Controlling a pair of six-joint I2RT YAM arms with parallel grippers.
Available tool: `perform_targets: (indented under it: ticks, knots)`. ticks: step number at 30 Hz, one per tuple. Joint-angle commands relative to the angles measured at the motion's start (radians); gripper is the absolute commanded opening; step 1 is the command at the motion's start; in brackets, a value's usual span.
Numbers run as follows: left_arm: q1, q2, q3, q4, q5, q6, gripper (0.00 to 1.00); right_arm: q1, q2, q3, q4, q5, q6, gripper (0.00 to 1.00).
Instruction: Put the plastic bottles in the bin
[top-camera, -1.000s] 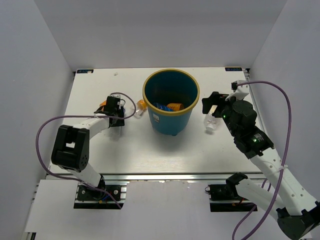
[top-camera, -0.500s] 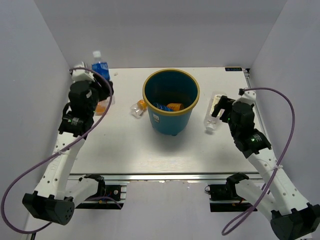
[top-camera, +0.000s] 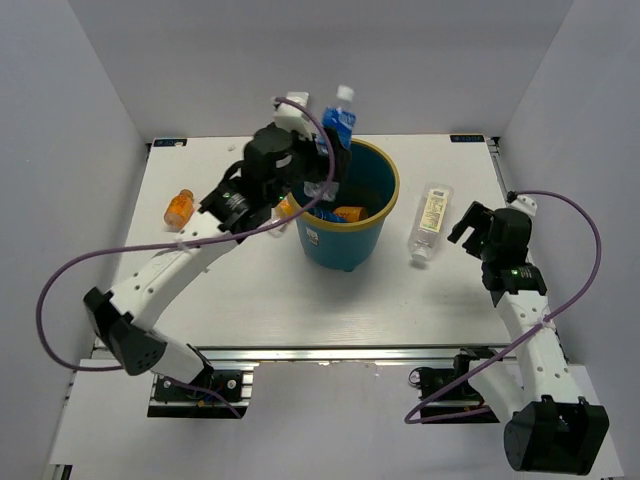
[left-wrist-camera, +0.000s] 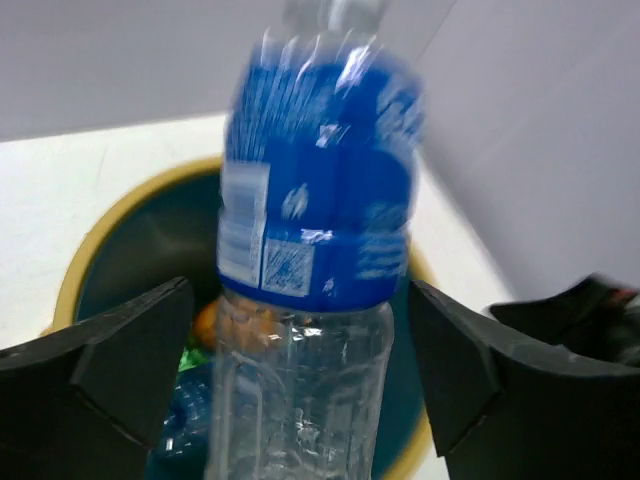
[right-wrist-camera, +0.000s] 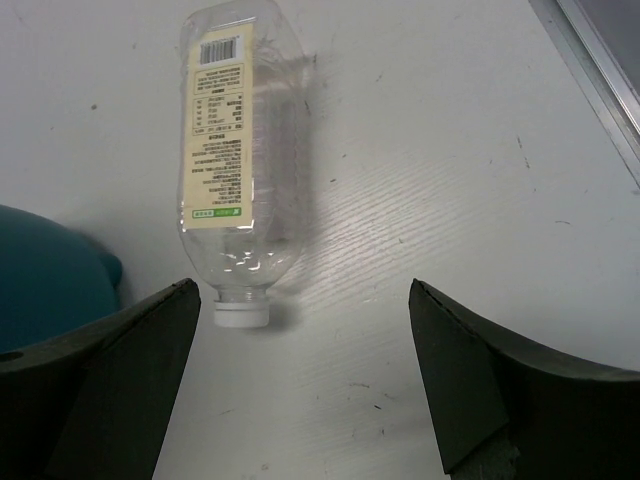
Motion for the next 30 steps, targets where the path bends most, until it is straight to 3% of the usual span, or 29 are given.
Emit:
perform_targets:
  ticks: [1, 7, 14, 17, 18, 22, 26, 30]
  knots:
    - [-0.017, 0.035, 0.048, -0.073, -0.071, 0.032, 0.98, -0.045, 0.0, -0.005, 0.036, -0.063, 0.005, 0.89]
    - [-0.015, 0.009, 0.083, -0.103, -0.151, 0.031, 0.98, -0.061, 0.047, 0.006, 0.065, -0.097, -0.016, 0.89]
    - [0.014, -0.002, 0.138, -0.28, -0.427, -0.054, 0.98, -0.061, 0.208, 0.066, 0.134, -0.17, -0.006, 0.89]
    - [0.171, -0.048, 0.076, -0.338, -0.349, -0.159, 0.98, -0.061, 0.317, 0.133, 0.136, -0.23, -0.015, 0.89]
    - [0.28, -0.066, 0.039, -0.341, -0.297, -0.211, 0.98, -0.061, 0.342, 0.15, 0.136, -0.244, -0.012, 0.89]
    - [0.448, -0.151, -0.167, -0.323, -0.297, -0.285, 0.98, -0.058, 0.473, 0.224, 0.176, -0.317, -0.013, 0.89]
    - [0.613, -0.209, -0.36, -0.304, -0.24, -0.35, 0.98, -0.028, 0.584, 0.331, 0.138, -0.239, -0.029, 0.89]
    - [0.7, -0.251, -0.513, -0.303, -0.208, -0.391, 0.98, -0.012, 0.691, 0.394, 0.101, -0.153, -0.03, 0.89]
